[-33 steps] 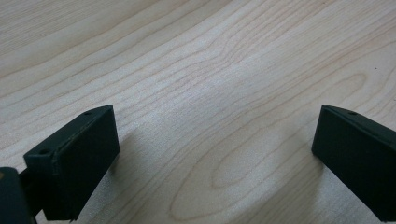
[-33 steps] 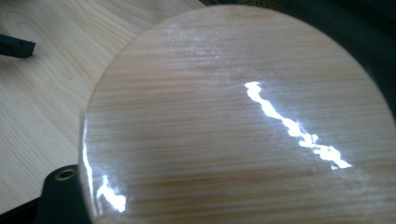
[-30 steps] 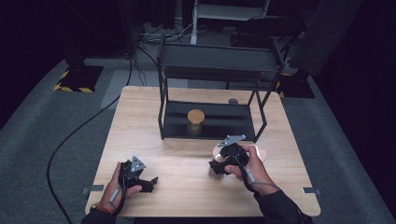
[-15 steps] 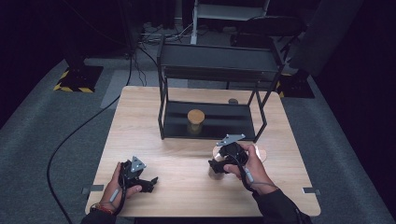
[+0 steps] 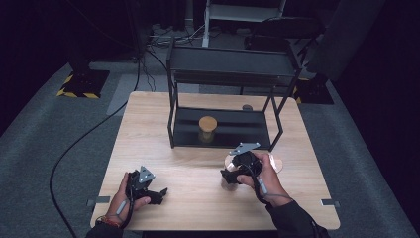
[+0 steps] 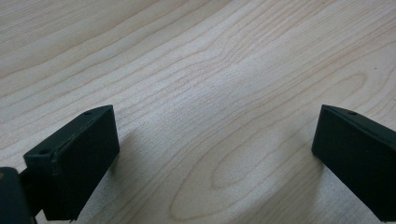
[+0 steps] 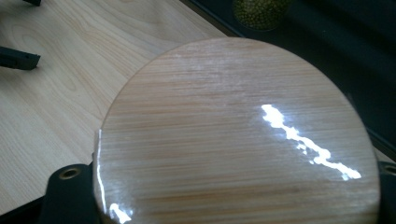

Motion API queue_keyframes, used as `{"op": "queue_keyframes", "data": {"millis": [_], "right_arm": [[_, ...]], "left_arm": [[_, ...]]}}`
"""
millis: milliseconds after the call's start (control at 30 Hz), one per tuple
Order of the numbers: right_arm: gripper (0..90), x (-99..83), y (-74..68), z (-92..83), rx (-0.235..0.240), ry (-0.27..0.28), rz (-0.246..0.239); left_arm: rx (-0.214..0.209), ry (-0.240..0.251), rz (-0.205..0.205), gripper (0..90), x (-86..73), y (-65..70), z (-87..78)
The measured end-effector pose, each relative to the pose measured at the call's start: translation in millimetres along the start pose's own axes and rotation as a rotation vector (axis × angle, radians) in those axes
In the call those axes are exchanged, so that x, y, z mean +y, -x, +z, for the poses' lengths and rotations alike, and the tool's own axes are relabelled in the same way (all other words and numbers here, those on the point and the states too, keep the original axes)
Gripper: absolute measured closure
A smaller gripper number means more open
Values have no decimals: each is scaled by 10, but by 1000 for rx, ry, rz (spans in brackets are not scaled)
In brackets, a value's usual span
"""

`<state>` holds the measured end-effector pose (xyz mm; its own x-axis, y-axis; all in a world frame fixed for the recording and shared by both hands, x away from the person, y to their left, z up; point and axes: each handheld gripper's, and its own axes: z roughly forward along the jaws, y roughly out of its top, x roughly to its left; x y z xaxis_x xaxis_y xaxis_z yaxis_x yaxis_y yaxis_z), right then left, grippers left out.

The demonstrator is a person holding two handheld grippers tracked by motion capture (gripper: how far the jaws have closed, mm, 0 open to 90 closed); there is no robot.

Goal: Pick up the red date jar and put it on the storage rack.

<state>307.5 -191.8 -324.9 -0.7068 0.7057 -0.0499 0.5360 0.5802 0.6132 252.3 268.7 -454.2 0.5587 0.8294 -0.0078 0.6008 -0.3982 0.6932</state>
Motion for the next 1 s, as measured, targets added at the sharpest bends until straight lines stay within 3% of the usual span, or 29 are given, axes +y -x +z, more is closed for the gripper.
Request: {"op": "queue_keyframes", "data": {"millis": [367, 1000], "right_arm": [[246, 61, 13, -49, -5, 14, 12], [246, 434, 47, -98, -41, 23, 4]], "left_arm": [[0, 0, 0, 5, 0, 0, 0], [0, 0, 0, 5, 0, 0, 0]]}}
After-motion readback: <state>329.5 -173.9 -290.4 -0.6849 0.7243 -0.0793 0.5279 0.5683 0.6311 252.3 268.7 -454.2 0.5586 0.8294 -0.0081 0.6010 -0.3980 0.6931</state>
